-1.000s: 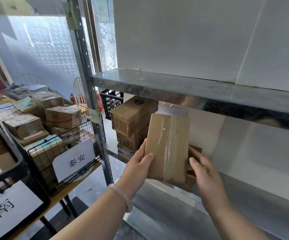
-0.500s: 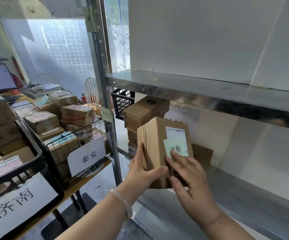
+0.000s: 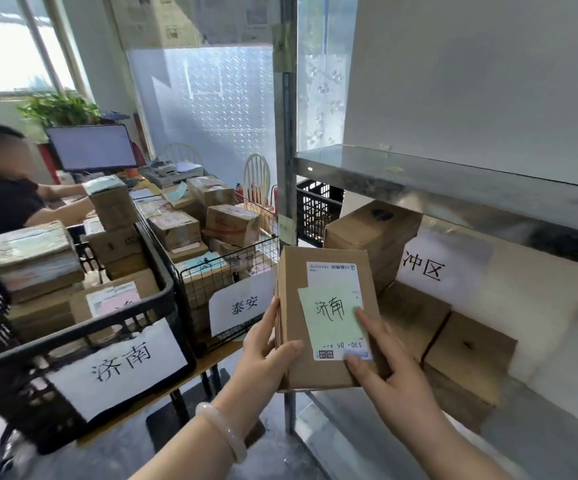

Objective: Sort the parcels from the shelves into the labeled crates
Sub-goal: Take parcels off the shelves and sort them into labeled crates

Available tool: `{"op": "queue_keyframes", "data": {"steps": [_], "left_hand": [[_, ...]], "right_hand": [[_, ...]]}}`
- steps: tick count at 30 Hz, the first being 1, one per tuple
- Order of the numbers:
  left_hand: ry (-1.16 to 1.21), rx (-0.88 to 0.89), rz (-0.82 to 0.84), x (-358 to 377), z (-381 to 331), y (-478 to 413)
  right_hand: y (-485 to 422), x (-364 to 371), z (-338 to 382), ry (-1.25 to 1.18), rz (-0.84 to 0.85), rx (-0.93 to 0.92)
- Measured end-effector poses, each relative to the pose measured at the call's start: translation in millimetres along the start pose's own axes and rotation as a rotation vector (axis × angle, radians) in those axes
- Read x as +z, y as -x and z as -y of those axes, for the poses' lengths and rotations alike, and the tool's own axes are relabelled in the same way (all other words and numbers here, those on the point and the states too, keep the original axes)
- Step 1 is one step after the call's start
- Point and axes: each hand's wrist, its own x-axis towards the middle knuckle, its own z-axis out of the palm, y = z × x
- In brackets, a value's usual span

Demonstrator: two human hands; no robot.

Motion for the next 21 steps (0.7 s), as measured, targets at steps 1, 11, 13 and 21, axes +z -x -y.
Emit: {"op": "queue_keyframes", "data": {"steps": [1,11,13,21], "left_hand": [[-0.003,0.018,-0.042,-6.0,-1.2,1.4],[-0.239,0.147,-0.448,-99.1,-39.1,23.5],[-0.244,0.186,-0.501,-122.3,-48.8,23.2],[-0.357,0.279,-0.565,-218.5,-87.0,11.8]], "right_hand": [[-5.6,7.2,1.2,-0.021,0.015,-0.013],[-68.6,116.2,40.7,-0.139,0.287,-0.131],[-82.1,141.4,53.8,-0.126,0.301,-0.173],[-138.2,234.7,97.1,-0.111,0.453,-0.246]]}}
